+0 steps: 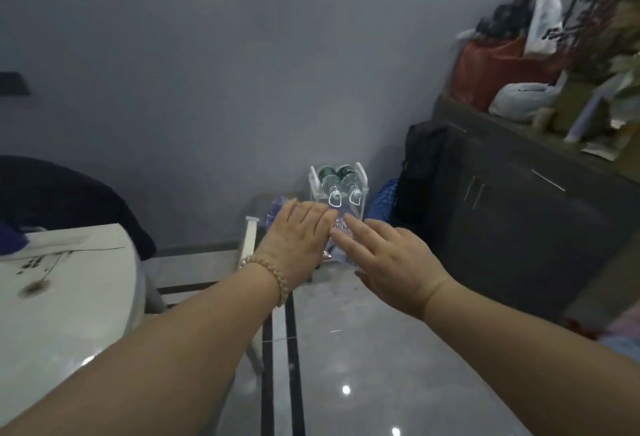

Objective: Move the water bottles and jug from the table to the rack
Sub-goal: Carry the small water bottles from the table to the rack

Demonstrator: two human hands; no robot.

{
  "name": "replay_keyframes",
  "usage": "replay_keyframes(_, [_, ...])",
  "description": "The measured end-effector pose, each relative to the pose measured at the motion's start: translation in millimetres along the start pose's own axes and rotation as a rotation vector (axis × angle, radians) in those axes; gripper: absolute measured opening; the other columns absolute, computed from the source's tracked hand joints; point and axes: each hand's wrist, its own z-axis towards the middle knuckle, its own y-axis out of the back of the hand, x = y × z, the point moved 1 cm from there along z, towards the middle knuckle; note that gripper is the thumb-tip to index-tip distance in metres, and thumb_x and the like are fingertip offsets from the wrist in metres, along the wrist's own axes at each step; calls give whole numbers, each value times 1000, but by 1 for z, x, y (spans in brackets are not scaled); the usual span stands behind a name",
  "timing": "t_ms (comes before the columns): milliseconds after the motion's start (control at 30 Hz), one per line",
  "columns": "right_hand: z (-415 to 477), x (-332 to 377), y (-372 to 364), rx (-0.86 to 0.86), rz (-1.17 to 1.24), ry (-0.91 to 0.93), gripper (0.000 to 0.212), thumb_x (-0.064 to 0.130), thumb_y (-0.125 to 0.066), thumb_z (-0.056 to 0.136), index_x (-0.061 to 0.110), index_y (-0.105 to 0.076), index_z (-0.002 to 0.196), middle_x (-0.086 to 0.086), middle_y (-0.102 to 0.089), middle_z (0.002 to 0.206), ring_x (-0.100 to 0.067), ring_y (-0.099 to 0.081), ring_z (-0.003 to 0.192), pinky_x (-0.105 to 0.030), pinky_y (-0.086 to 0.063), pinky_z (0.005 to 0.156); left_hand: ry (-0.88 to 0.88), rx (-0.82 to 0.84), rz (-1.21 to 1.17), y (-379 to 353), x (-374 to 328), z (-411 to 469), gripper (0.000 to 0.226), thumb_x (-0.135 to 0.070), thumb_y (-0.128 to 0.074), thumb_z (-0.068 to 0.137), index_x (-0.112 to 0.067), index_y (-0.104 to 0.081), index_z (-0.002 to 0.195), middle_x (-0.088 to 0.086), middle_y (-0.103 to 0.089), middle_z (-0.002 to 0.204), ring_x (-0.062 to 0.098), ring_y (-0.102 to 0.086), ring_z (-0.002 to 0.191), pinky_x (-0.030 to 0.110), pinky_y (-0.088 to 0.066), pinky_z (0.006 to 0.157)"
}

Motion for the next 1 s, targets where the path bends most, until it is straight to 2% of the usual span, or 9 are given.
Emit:
replay_keyframes(100, [-11, -33, -11, 18, -22, -7, 83, 28, -75, 76, 15, -30, 144, -15, -42, 144, -38, -49, 121, -46, -52, 86, -10, 94, 46, -13, -19, 33, 68, -31, -77, 73, -9, -42, 127, 11, -57, 123, 28, -53, 114, 48, -40, 102])
replay_keyframes(200, [-12, -56, -27, 33, -17, -29, 86, 27, -77, 76, 16, -27, 144, -14, -40, 146, -38, -47, 124, -48, -51, 89, -1, 197, 98, -32, -27, 60, 58, -33, -46, 96, -12, -23, 145, 7, -31, 149, 24, -25, 138, 47, -13, 116])
replay_keyframes(267, [-12, -70, -40, 43, -5, -52, 87, 26, -77, 75, 16, -25, 144, -15, -40, 146, -38, -47, 124, -48, -52, 87, -3, 231, 96, -45, -30, 75, 58, -33, -39, 98, -15, -15, 148, 4, -23, 153, 22, -16, 142, 50, -7, 116])
replay_keyframes(400, [-4, -108, -80, 66, 30, -73, 89, 25, -79, 72, 16, -26, 143, -15, -43, 143, -38, -50, 120, -46, -54, 80, -27, 299, 88, -89, -30, 112, 58, -30, -38, 99, -17, -10, 149, 2, -17, 155, 21, -12, 143, 56, -7, 114])
replay_keyframes(600, [47, -176, -161, 139, 51, -105, 96, 26, -85, 63, 17, -30, 141, -14, -49, 139, -37, -55, 115, -43, -56, 72, -70, 360, 42, -184, 2, 187, 59, -29, -40, 99, -16, -11, 148, 3, -18, 155, 21, -12, 142, 57, -10, 114])
replay_keyframes(867, [144, -260, -264, 179, 112, -122, 89, 27, -85, 63, 17, -37, 137, -13, -52, 135, -33, -58, 112, -40, -57, 70, -139, 435, 0, -299, 76, 286, 53, -26, -34, 99, -13, -15, 147, 7, -23, 152, 24, -17, 141, 56, -10, 114])
replay_keyframes(1000, [180, -295, -308, 183, 164, -168, 88, 29, -84, 63, 16, -37, 136, -13, -52, 136, -33, -58, 111, -40, -57, 72, -173, 446, -22, -345, 103, 331, 53, -28, -37, 96, -12, -24, 145, 7, -33, 148, 24, -26, 137, 55, -17, 112])
